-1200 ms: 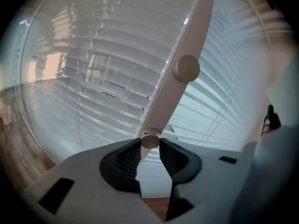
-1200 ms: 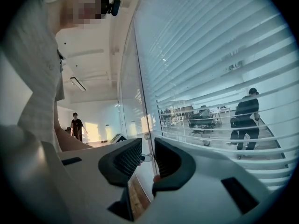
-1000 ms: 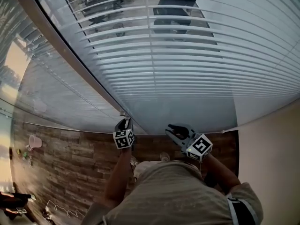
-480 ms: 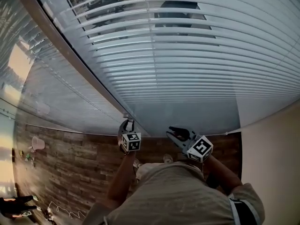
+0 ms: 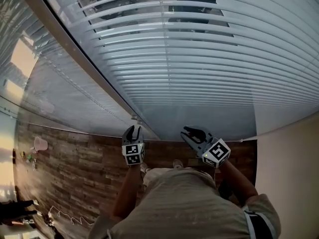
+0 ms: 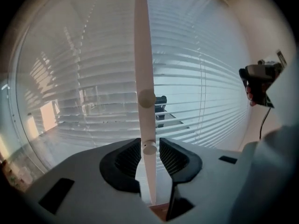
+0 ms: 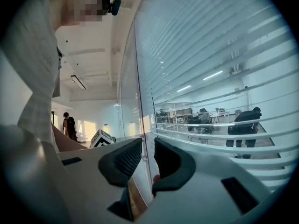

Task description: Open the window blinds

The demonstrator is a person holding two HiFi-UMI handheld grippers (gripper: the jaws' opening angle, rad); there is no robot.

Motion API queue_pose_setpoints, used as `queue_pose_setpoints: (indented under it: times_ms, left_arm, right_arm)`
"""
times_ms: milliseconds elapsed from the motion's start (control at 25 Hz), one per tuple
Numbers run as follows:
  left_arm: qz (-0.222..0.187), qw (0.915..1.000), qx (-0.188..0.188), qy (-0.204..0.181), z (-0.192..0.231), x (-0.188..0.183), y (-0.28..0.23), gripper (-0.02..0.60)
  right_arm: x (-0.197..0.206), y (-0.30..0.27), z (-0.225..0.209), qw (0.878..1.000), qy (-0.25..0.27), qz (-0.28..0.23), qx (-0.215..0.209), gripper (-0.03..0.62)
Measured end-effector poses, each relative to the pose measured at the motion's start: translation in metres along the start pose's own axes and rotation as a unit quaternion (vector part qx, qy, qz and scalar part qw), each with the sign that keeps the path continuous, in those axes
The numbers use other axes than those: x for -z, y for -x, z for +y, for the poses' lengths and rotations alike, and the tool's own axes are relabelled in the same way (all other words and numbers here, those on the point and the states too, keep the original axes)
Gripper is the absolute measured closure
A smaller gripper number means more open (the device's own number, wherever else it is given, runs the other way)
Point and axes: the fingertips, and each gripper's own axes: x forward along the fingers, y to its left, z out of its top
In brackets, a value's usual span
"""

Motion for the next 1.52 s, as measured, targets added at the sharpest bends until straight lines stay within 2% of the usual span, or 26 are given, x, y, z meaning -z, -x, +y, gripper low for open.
queue_pose_setpoints:
  times_ms: [200, 360, 440, 760, 920, 1080, 1240, 1360, 1520]
  left_arm:
    - [-0.016, 0.9996, -0.009, 0.021, 0.001, 0.001, 0.018, 0.448]
    - [-0.04, 0.9986, -0.024, 0.024, 0.015, -0.024, 0.03, 0.448]
    - [-0.047, 0.9982, -0.027, 0.026, 0.019, -0.025, 0.035, 0.448]
    - [-0.049, 0.998, -0.019, 0.036, 0.009, -0.028, 0.039, 0.448]
    - [-0.047, 0.9984, -0.013, 0.03, 0.003, -0.023, 0.039, 0.448]
    - [-0.053, 0.9983, -0.008, 0.022, 0.0, -0.033, 0.041, 0.448]
    - [-0.056, 0.9982, -0.005, 0.023, 0.006, -0.035, 0.037, 0.446]
    - [-0.062, 0.9979, 0.005, 0.019, 0.005, -0.05, 0.04, 0.446]
    - [-0.069, 0.9974, 0.019, -0.011, 0.006, -0.07, 0.035, 0.432]
  right_arm:
    - [0.011, 0.007, -0.005, 1.0, 0.009, -0.009, -0.002, 0.508]
    - [0.002, 0.0, -0.015, 1.0, 0.023, -0.015, 0.0, 0.508]
    - [0.005, -0.003, -0.02, 1.0, 0.021, -0.014, 0.003, 0.508]
    - [0.017, -0.007, -0.027, 1.0, 0.012, 0.003, 0.001, 0.508]
    - [0.029, -0.004, -0.024, 1.0, 0.012, 0.008, 0.003, 0.508]
    - [0.034, -0.005, -0.028, 1.0, 0.013, 0.021, 0.0, 0.508]
    - [0.047, -0.014, -0.03, 0.999, -0.005, 0.041, -0.003, 0.508]
    - [0.037, -0.018, -0.024, 0.999, 0.002, 0.044, -0.002, 0.508]
    - [0.026, -0.027, -0.023, 0.999, -0.01, 0.049, 0.01, 0.51]
